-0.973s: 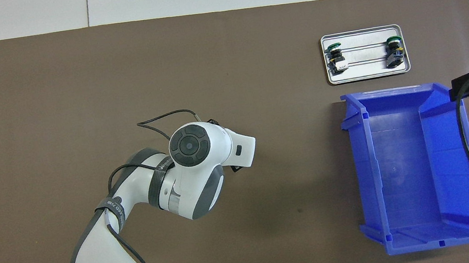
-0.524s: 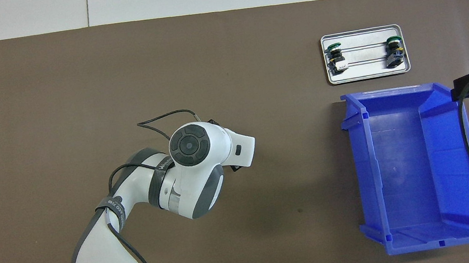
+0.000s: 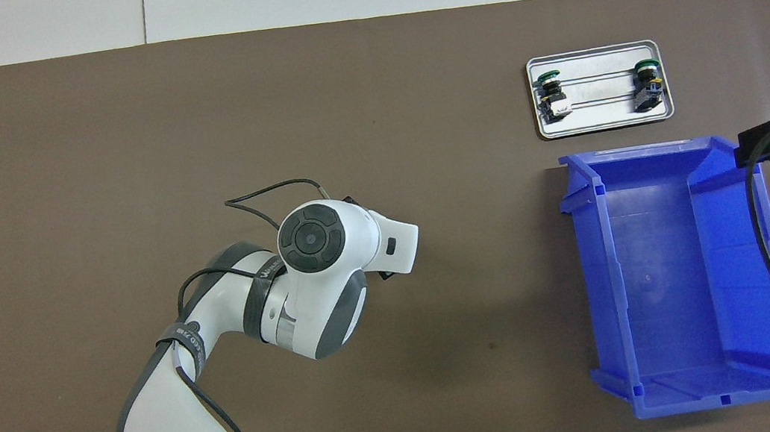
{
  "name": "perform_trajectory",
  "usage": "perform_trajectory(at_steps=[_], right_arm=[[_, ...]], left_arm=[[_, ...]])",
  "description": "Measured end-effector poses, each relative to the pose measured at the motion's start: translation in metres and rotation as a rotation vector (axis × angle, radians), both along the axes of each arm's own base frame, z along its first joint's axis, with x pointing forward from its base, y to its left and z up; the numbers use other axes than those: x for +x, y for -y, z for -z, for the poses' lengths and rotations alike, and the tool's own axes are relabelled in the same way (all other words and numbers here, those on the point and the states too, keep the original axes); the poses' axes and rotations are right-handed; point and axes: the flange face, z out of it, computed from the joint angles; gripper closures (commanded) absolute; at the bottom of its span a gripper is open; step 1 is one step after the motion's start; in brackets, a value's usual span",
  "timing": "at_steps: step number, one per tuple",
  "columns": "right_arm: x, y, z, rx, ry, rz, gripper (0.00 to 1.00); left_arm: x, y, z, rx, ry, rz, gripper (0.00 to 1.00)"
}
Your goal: Place and press button with both arms
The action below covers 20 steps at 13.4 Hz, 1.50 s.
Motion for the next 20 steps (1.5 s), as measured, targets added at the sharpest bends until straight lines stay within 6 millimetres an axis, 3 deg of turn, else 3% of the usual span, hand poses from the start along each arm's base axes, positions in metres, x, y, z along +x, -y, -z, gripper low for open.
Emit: perform_trajectory(at_steps=[5, 8, 12, 15, 20], right_arm=[[0.000, 0.000, 0.000, 0.000, 0.000, 0.000, 0.00], [0.000, 0.000, 0.000, 0.000, 0.000, 0.000, 0.00], [0.000, 0.000, 0.000, 0.000, 0.000, 0.000, 0.00], [0.000, 0.000, 0.000, 0.000, 0.000, 0.000, 0.00], [0.000, 0.000, 0.000, 0.000, 0.000, 0.000, 0.00]], left_arm=[[0.024, -0.004, -0.028, -0.006, -0.001, -0.020, 0.84], [0.047, -0.024, -0.041, -0.050, -0.013, -0.088, 0.84], [0.076, -0.068, -0.061, -0.236, -0.050, -0.152, 0.84], [0.087, -0.117, -0.077, -0.400, -0.053, -0.167, 0.85], [0.075, -0.181, -0.057, -0.546, -0.028, -0.134, 0.85]])
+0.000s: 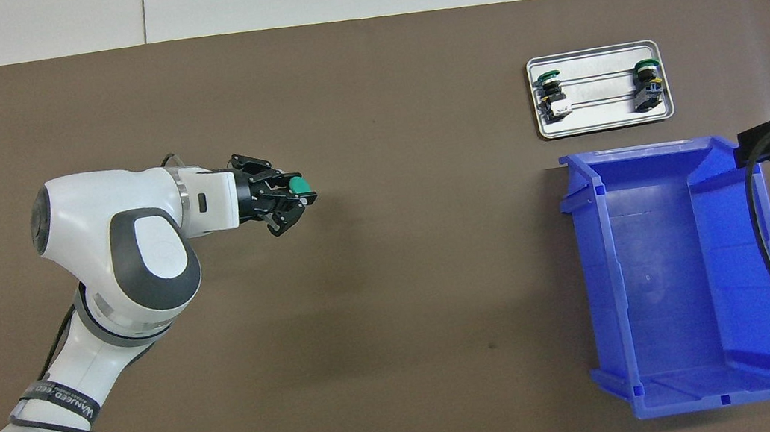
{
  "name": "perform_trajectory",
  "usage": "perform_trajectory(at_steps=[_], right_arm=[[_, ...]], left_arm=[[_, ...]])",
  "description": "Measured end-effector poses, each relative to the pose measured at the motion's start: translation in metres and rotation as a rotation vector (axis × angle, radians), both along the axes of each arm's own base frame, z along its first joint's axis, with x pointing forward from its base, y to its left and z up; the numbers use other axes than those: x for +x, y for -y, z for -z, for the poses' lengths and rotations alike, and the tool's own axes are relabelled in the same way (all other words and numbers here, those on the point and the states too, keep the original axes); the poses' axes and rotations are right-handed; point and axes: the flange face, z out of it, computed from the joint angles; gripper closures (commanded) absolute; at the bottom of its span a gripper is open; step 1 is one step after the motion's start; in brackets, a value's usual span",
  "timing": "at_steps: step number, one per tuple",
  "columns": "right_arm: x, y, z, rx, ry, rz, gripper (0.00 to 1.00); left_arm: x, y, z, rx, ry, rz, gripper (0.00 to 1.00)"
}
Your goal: Place and press button with both arms
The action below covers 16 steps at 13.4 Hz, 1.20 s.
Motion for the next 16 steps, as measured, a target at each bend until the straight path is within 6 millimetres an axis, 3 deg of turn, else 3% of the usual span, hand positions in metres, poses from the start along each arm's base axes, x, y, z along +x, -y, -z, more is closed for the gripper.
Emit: perform_trajectory(at_steps=[4, 6, 12, 14, 16], right_arm=[[0.000, 0.000, 0.000, 0.000, 0.000, 0.000, 0.00], [0.000, 0.000, 0.000, 0.000, 0.000, 0.000, 0.00], [0.000, 0.000, 0.000, 0.000, 0.000, 0.000, 0.00], [0.000, 0.000, 0.000, 0.000, 0.000, 0.000, 0.00], [0.000, 0.000, 0.000, 0.000, 0.000, 0.000, 0.00]], left_arm=[[-0.002, -0.073, 0.002, -0.073, -0.015, 0.060, 1.00], [-0.008, -0.111, 0.005, -0.113, -0.008, 0.062, 1.00], [-0.036, -0.193, 0.013, -0.208, 0.009, 0.065, 1.00], [-0.046, -0.208, 0.018, -0.229, 0.012, 0.069, 1.00], [-0.052, -0.207, 0.023, -0.255, 0.015, 0.063, 1.00]])
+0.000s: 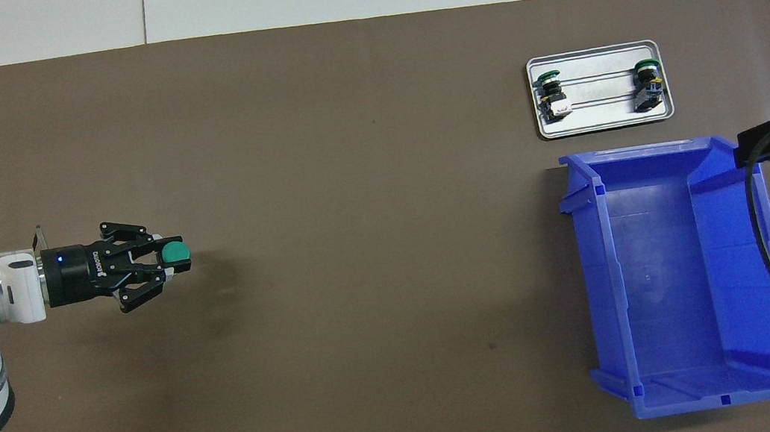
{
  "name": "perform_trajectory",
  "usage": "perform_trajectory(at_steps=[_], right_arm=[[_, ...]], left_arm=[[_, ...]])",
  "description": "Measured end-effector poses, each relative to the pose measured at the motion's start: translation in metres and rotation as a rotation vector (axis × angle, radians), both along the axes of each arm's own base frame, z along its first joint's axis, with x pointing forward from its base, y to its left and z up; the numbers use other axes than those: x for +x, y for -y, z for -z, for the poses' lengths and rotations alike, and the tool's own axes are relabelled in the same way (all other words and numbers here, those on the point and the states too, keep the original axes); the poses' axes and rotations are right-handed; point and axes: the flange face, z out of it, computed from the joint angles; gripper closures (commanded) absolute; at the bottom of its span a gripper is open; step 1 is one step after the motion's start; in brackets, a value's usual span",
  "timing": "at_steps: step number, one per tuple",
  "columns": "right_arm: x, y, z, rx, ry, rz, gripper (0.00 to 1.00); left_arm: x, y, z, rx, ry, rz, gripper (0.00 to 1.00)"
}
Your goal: Place and press button with both arms
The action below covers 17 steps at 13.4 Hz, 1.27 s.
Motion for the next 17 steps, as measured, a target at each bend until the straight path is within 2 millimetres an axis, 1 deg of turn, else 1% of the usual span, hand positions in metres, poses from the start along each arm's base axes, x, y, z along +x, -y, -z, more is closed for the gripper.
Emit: perform_trajectory(at_steps=[2, 4, 5, 6, 8, 9, 10, 12, 14, 17], right_arm=[[0.000, 0.000, 0.000, 0.000, 0.000, 0.000, 0.00], [0.000, 0.000, 0.000, 0.000, 0.000, 0.000, 0.00], [0.000, 0.000, 0.000, 0.000, 0.000, 0.000, 0.00], [0.000, 0.000, 0.000, 0.000, 0.000, 0.000, 0.00], [0.000, 0.000, 0.000, 0.000, 0.000, 0.000, 0.00], [0.000, 0.000, 0.000, 0.000, 0.000, 0.000, 0.00], [0.000, 0.000, 0.000, 0.000, 0.000, 0.000, 0.00], [0.000, 0.000, 0.000, 0.000, 0.000, 0.000, 0.00], [0.000, 0.000, 0.000, 0.000, 0.000, 0.000, 0.00], [0.000, 0.000, 0.000, 0.000, 0.000, 0.000, 0.00]], left_arm=[[-0.001, 0.012, 0.001, -0.047, 0.003, -0.019, 1.00], [-0.002, 0.028, 0.002, -0.082, 0.000, -0.029, 1.00], [-0.002, 0.042, 0.002, -0.116, 0.010, -0.034, 1.00], [-0.002, 0.060, 0.001, -0.149, 0.041, -0.032, 1.00], [-0.003, 0.101, -0.001, -0.188, 0.125, -0.020, 1.00], [-0.006, 0.116, 0.001, -0.201, 0.146, -0.017, 1.00], [-0.009, 0.125, 0.002, -0.216, 0.162, -0.016, 1.00], [-0.013, 0.131, 0.008, -0.259, 0.211, -0.042, 1.00], [-0.021, 0.132, 0.025, -0.291, 0.244, -0.044, 1.00], [-0.026, 0.137, 0.045, -0.315, 0.285, -0.046, 1.00]])
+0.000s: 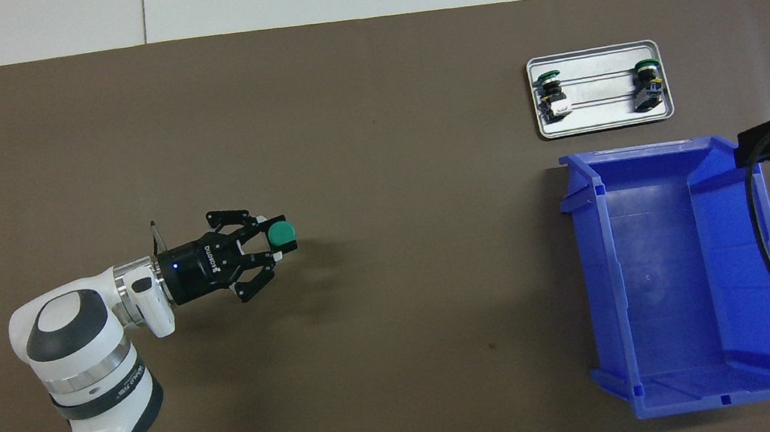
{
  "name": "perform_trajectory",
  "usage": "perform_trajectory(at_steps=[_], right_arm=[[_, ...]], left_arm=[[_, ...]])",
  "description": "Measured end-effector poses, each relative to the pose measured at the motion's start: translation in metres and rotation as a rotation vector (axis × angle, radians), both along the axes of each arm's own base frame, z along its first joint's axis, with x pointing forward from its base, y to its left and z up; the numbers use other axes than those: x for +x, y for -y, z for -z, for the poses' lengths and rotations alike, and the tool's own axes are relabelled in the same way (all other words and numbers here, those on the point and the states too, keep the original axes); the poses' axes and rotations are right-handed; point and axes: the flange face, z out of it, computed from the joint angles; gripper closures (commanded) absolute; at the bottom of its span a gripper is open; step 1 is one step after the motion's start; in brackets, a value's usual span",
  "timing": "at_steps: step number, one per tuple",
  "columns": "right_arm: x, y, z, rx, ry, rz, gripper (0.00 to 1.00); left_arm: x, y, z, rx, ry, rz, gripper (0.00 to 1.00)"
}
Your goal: Place and press button with both arms
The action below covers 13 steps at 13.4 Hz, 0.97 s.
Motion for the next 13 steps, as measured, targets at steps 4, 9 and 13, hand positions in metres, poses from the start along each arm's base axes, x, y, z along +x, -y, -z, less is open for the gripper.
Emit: perform_trajectory(at_steps=[4, 9, 13], right_arm=[[0.000, 0.000, 0.000, 0.000, 0.000, 0.000, 0.00], [0.000, 0.000, 0.000, 0.000, 0.000, 0.000, 0.00], [0.000, 0.000, 0.000, 0.000, 0.000, 0.000, 0.00]], left_arm=[[-0.005, 0.016, 0.014, -0.036, 0.029, -0.016, 1.00], [-0.016, 0.040, 0.034, -0.057, 0.056, -0.032, 1.00], [-0.026, 0.055, 0.078, -0.068, 0.080, -0.054, 1.00]])
